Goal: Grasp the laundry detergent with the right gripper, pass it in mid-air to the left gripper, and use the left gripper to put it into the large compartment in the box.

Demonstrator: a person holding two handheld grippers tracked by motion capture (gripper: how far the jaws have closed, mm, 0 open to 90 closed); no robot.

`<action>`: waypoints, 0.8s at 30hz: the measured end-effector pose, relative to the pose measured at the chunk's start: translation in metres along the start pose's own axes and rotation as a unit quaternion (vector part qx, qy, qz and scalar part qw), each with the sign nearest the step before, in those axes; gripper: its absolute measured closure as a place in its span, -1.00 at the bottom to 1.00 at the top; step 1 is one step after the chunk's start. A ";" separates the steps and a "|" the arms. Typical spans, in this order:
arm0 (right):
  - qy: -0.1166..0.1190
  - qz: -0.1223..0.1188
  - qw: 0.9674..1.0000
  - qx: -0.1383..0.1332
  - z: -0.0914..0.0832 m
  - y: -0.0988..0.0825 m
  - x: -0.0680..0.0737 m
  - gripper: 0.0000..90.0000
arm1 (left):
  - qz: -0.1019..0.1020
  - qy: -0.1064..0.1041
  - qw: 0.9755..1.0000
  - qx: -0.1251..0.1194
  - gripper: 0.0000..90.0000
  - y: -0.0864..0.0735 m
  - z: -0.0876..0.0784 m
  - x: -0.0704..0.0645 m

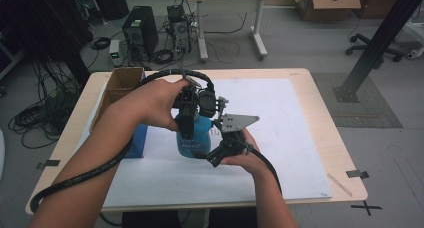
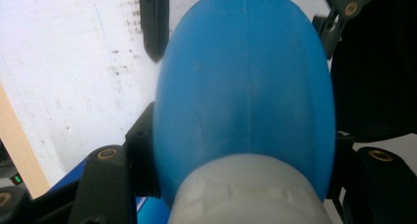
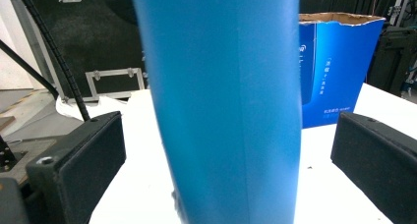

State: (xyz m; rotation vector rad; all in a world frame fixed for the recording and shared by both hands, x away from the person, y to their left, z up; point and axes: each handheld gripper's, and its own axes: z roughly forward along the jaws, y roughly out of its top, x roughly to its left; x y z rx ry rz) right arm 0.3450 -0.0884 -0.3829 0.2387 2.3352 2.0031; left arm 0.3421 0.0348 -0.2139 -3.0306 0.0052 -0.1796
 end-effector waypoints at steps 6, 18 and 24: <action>-0.002 -0.010 1.000 0.009 -0.019 0.004 0.001 -1.00 | -0.019 -0.008 1.000 -0.001 -0.14 -0.002 -0.004 0.004; -0.034 -0.020 0.998 0.050 -0.066 0.013 -0.005 -1.00 | -0.098 -0.019 0.995 0.006 -0.15 -0.012 -0.015 0.014; -0.047 -0.039 0.995 0.080 -0.085 0.021 -0.009 -1.00 | -0.174 -0.023 0.984 0.006 -0.15 -0.019 -0.025 0.022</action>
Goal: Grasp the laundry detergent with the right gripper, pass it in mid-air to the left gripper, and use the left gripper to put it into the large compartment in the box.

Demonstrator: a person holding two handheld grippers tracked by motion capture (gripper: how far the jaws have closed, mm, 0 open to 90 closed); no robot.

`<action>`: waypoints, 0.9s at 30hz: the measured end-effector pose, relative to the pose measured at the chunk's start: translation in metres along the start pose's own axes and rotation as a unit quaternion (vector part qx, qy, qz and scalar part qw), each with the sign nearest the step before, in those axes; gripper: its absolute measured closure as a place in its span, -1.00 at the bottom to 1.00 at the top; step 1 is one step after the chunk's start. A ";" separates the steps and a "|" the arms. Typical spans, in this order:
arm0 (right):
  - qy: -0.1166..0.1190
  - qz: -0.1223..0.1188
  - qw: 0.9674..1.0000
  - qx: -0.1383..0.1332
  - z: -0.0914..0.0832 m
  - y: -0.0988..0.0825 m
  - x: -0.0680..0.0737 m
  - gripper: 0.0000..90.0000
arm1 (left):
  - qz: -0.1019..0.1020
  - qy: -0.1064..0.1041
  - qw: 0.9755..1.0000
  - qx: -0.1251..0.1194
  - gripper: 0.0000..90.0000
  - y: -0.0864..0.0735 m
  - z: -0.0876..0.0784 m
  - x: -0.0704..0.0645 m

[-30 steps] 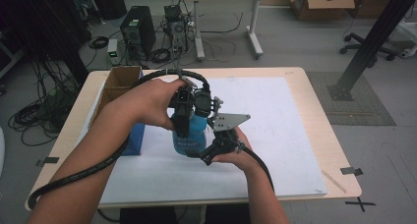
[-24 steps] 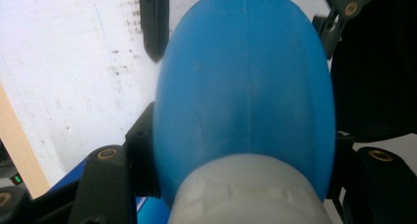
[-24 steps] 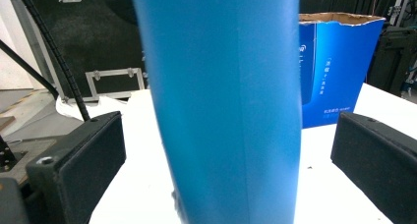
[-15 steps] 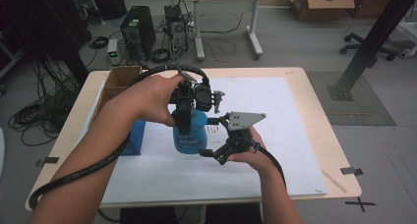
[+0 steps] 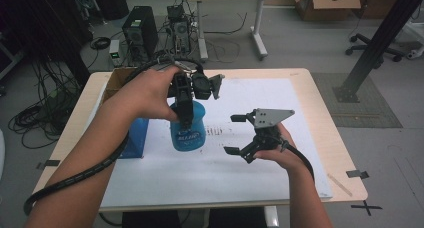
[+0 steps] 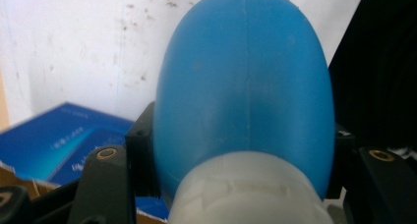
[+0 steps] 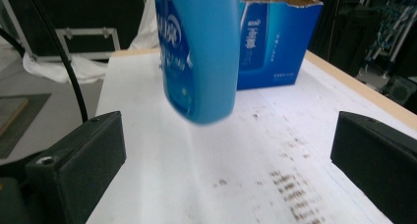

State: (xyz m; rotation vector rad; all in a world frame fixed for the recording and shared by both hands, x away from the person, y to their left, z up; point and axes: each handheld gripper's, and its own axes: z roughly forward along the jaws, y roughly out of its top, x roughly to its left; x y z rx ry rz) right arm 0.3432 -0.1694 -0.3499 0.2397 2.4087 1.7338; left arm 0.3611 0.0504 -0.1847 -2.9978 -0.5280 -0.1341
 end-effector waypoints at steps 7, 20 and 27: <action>-0.008 -0.009 0.999 0.047 -0.017 0.008 -0.006 -1.00 | -0.079 0.003 0.997 -0.001 -0.15 -0.010 -0.014 0.011; -0.023 -0.007 0.995 0.094 -0.037 0.011 -0.017 -0.99 | -0.236 -0.008 0.972 0.017 -0.15 -0.042 -0.038 0.041; -0.025 -0.005 0.993 0.113 -0.042 0.011 -0.022 -0.98 | -0.297 -0.031 0.954 0.005 -0.15 -0.067 -0.053 0.058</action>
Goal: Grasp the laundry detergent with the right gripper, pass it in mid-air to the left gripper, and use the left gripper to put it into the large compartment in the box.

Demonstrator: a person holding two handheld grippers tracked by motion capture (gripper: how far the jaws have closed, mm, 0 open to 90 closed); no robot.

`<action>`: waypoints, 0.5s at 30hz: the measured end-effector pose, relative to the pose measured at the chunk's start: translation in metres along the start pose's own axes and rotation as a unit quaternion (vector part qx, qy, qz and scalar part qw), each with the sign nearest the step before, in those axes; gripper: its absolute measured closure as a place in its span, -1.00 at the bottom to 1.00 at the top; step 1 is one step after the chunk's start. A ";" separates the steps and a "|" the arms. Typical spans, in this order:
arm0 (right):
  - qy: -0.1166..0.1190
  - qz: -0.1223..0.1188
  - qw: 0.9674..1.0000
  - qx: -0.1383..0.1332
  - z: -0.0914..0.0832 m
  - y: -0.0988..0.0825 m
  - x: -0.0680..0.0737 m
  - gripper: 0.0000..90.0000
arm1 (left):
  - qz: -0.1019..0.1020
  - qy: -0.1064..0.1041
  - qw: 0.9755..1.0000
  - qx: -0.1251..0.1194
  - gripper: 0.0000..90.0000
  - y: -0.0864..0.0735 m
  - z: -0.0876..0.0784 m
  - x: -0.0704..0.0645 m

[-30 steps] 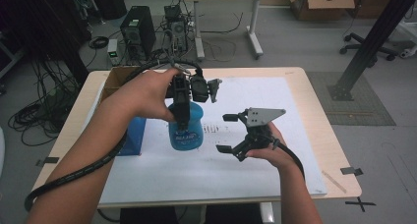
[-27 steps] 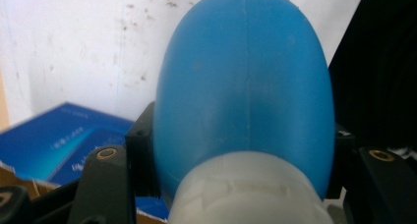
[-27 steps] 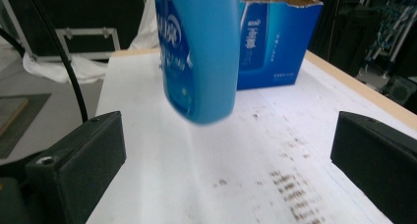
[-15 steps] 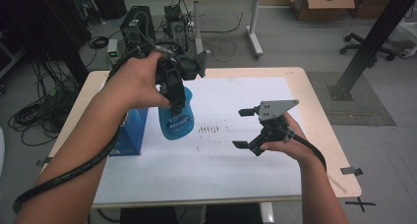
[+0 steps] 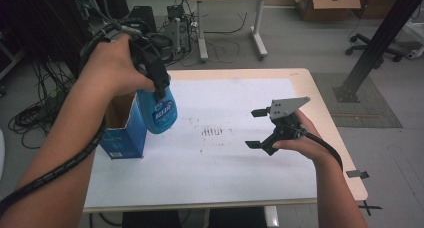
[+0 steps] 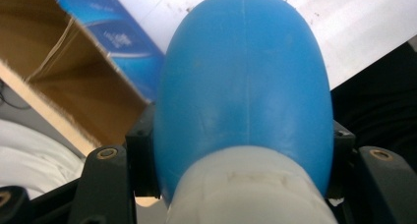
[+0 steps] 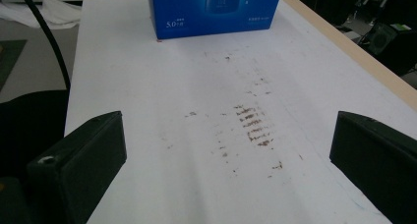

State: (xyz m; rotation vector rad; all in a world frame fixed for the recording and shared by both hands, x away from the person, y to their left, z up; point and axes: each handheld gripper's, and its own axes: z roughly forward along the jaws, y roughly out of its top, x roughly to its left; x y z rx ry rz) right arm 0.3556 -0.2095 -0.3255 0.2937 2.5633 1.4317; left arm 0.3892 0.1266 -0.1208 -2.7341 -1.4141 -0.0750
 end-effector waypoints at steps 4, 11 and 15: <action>0.002 -0.007 1.000 0.021 -0.003 0.004 -0.002 -0.98 | -0.024 0.003 1.000 0.002 -0.15 -0.006 -0.008 0.012; 0.013 -0.029 0.997 0.065 -0.012 0.018 -0.008 -0.97 | -0.070 -0.001 0.998 -0.003 -0.15 -0.018 -0.021 0.034; 0.019 -0.037 0.994 0.100 -0.017 0.029 -0.014 -0.97 | -0.092 0.001 0.996 -0.001 -0.15 -0.024 -0.027 0.046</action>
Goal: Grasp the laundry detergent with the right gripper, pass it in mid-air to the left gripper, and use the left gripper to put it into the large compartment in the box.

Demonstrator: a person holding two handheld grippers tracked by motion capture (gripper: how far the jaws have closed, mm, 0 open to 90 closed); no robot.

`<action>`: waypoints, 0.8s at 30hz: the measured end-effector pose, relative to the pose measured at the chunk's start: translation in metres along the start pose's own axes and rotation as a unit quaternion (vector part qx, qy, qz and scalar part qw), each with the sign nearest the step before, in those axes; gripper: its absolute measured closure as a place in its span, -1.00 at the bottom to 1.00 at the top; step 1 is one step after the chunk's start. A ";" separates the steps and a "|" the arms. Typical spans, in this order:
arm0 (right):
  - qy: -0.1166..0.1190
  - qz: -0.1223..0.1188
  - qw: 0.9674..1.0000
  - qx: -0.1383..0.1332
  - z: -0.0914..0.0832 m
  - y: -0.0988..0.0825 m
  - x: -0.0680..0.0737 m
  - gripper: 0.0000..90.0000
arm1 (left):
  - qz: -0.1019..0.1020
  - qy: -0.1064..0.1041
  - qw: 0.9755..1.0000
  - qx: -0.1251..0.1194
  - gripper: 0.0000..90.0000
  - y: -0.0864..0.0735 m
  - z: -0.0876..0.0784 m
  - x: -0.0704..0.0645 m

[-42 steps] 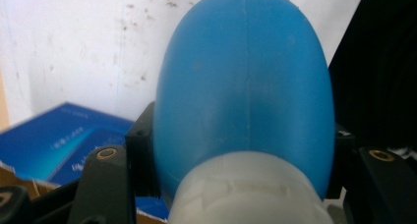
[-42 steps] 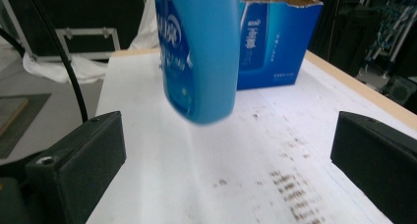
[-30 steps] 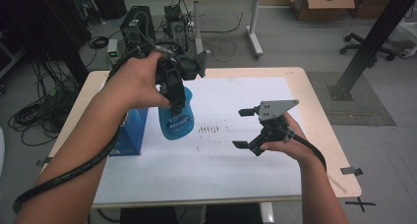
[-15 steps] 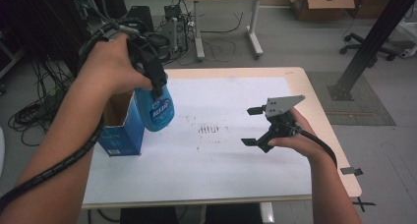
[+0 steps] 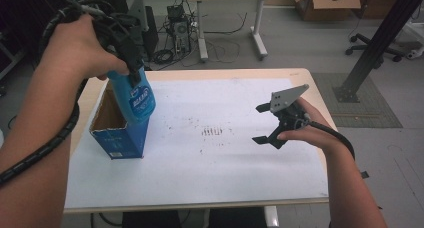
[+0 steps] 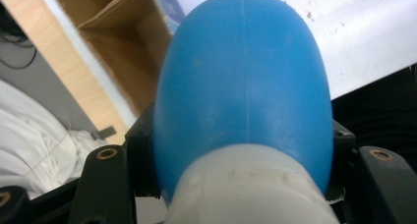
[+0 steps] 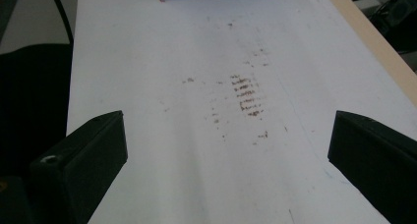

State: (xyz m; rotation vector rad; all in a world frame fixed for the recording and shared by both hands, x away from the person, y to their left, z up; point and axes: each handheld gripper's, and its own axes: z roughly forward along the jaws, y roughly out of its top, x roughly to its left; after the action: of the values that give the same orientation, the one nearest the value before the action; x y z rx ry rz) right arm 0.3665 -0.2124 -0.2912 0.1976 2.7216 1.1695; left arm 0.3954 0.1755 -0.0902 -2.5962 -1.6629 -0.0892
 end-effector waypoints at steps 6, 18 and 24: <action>0.017 -0.012 0.998 0.062 -0.006 0.015 -0.008 -0.95 | -0.029 -0.003 1.000 0.001 -0.15 -0.004 -0.005 0.014; 0.043 -0.022 0.991 0.123 -0.007 0.023 -0.013 -0.94 | -0.095 -0.010 0.995 0.010 -0.15 -0.008 -0.011 0.043; 0.046 -0.026 0.990 0.134 -0.007 0.025 -0.014 -0.94 | -0.133 -0.013 0.991 0.011 -0.15 -0.008 -0.009 0.058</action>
State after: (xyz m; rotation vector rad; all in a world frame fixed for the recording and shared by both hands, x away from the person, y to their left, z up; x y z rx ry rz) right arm 0.3801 -0.2026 -0.2666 0.1082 2.9392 0.8141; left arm 0.4119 0.2307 -0.0763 -2.3537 -1.9986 -0.0483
